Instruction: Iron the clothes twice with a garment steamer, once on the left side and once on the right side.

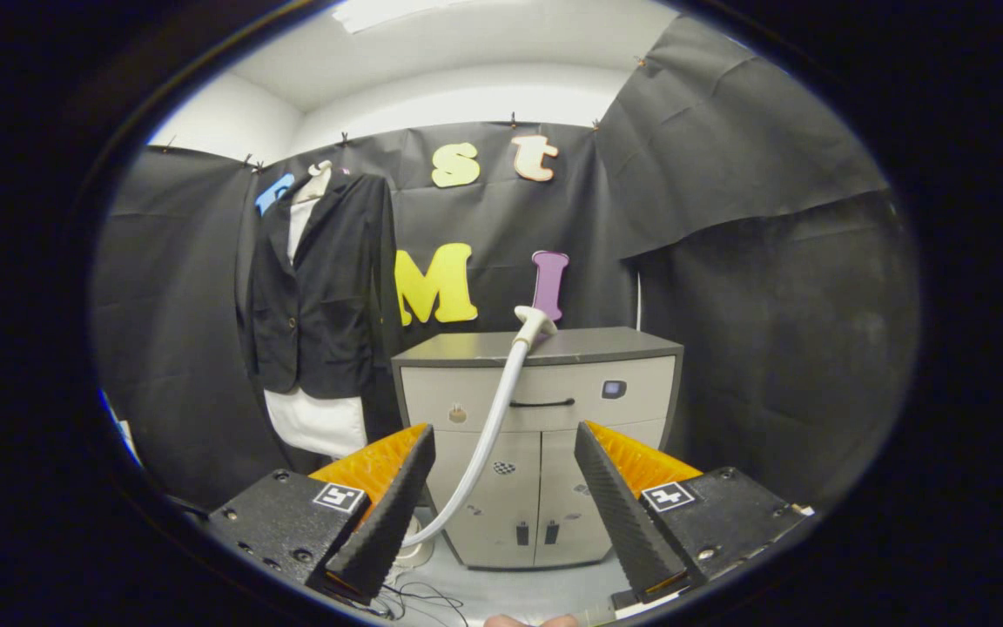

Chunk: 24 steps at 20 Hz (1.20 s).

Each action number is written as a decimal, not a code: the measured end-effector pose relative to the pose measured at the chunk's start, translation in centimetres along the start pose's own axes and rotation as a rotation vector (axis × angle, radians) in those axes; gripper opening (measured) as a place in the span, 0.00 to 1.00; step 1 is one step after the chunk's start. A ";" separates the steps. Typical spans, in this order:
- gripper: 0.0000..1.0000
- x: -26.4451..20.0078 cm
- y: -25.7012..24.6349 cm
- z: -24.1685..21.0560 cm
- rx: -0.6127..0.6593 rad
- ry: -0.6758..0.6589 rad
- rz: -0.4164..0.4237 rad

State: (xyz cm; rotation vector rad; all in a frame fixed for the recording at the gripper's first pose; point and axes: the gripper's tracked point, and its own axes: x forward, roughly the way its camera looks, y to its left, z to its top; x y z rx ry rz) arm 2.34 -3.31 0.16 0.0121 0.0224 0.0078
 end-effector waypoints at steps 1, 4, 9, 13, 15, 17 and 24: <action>1.00 0.2 0.3 0.0 0.003 -0.001 0.002; 1.00 0.5 1.3 0.1 0.005 -0.003 0.007; 1.00 1.7 2.7 -0.2 0.004 0.008 -0.004; 1.00 2.7 3.7 0.3 0.013 0.002 -0.043; 1.00 3.0 4.1 0.6 0.019 -0.007 -0.072; 1.00 2.9 4.8 0.6 0.028 -0.011 -0.103; 1.00 1.4 6.5 -0.2 0.028 0.005 -0.221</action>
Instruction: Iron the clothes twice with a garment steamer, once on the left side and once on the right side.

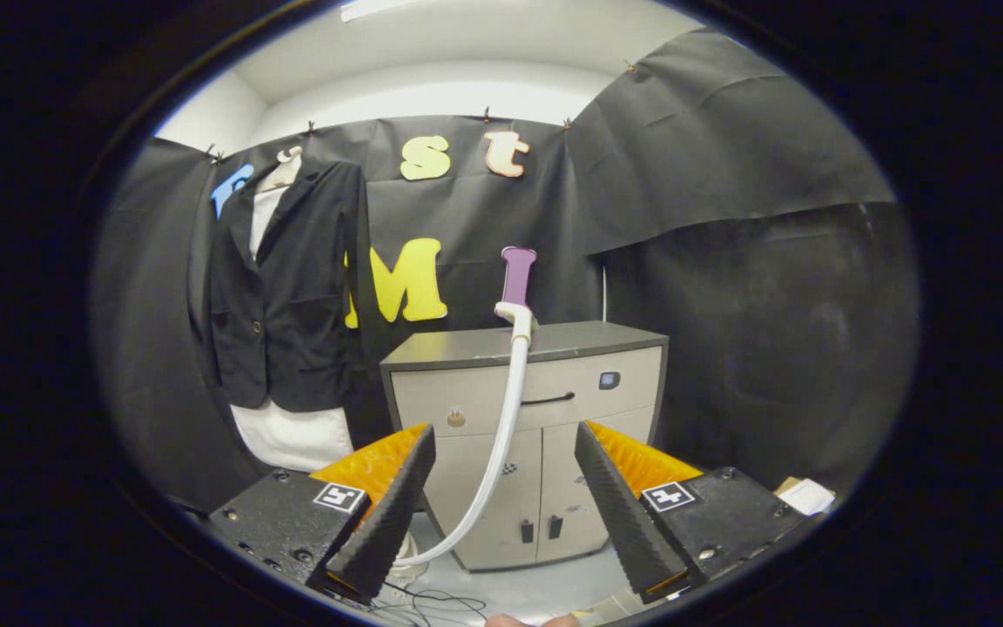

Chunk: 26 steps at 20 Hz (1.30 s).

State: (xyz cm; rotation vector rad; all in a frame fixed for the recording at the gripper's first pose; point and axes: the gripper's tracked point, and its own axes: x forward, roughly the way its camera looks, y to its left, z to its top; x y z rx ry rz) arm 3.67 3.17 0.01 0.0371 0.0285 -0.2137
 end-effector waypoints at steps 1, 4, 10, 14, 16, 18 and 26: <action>1.00 -0.2 0.1 0.0 0.002 0.003 -0.016; 1.00 0.2 0.8 1.1 0.008 -0.005 -0.025; 1.00 3.9 1.6 3.1 0.025 -0.030 0.009; 1.00 8.8 1.8 4.9 0.043 -0.041 0.053; 1.00 11.5 1.6 5.5 0.029 -0.025 0.064; 1.00 14.1 1.7 7.1 0.018 -0.039 0.081; 1.00 25.7 -1.4 10.7 0.099 0.085 0.053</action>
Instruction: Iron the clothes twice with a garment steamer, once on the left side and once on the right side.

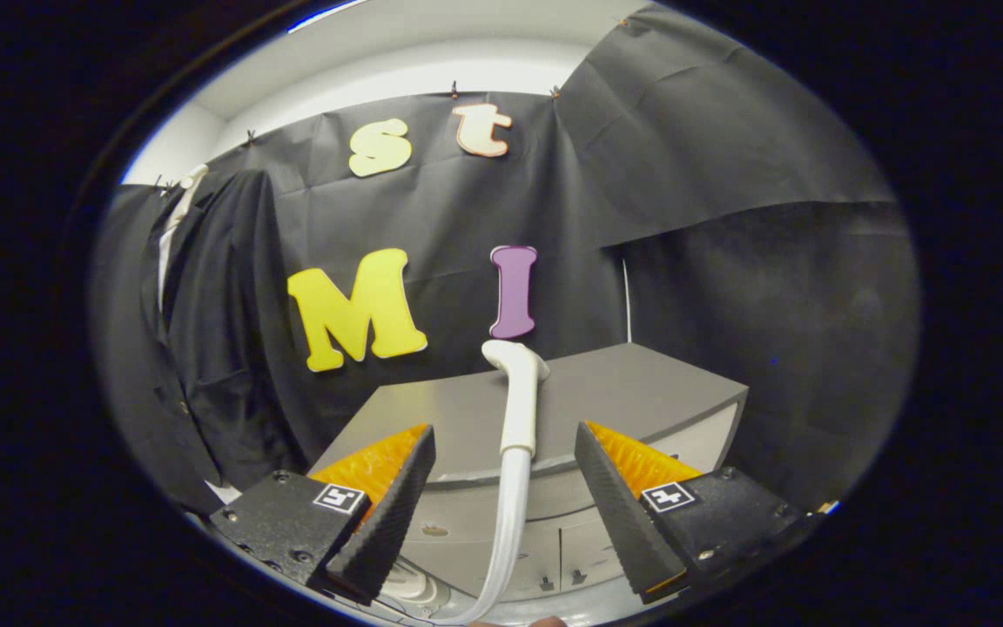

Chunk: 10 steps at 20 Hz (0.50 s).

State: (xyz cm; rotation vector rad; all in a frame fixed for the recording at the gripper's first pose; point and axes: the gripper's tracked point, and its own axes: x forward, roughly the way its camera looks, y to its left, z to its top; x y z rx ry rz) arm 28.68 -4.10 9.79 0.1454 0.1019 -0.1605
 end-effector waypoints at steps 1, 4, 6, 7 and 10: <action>1.00 1.4 -0.3 0.2 0.010 0.032 -0.001; 1.00 5.3 -1.1 0.5 0.011 0.114 -0.012; 1.00 7.2 -1.0 0.8 0.008 0.152 0.006; 1.00 8.1 -0.9 0.8 0.009 0.171 0.017; 1.00 10.4 -0.6 -0.3 0.023 0.255 0.041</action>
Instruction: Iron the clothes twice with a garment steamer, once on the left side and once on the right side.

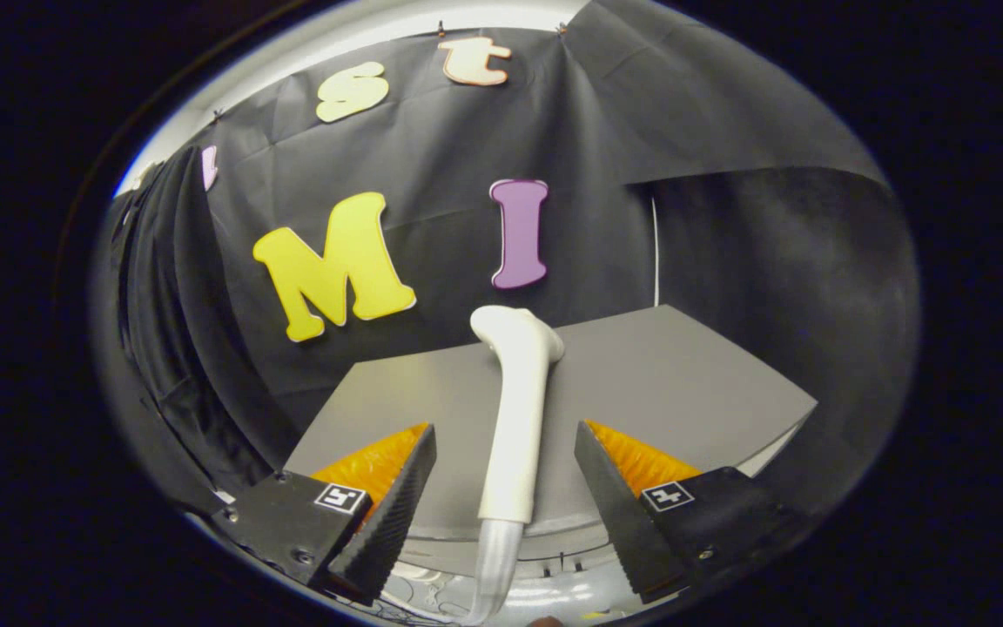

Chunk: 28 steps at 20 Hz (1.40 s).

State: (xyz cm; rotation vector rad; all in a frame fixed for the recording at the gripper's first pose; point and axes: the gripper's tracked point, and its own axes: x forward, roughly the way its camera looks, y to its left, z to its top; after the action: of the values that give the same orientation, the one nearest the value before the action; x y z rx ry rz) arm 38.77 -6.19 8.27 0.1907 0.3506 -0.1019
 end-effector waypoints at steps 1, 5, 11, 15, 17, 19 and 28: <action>0.99 0.5 0.0 -0.1 0.006 0.016 -0.004; 0.94 3.1 -0.3 -0.5 0.017 0.088 -0.033; 0.74 5.7 -0.4 -2.0 0.003 0.207 -0.098; 0.63 6.3 -1.6 -1.8 0.018 0.207 -0.179; 0.45 6.4 -1.7 -1.9 0.060 0.185 -0.200; 0.42 6.4 -1.6 -1.5 0.093 0.166 -0.193; 0.33 2.3 1.2 -1.9 0.171 0.072 -0.076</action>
State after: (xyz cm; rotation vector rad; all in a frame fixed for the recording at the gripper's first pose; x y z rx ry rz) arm 40.51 -4.79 5.94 0.3506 0.4209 -0.2009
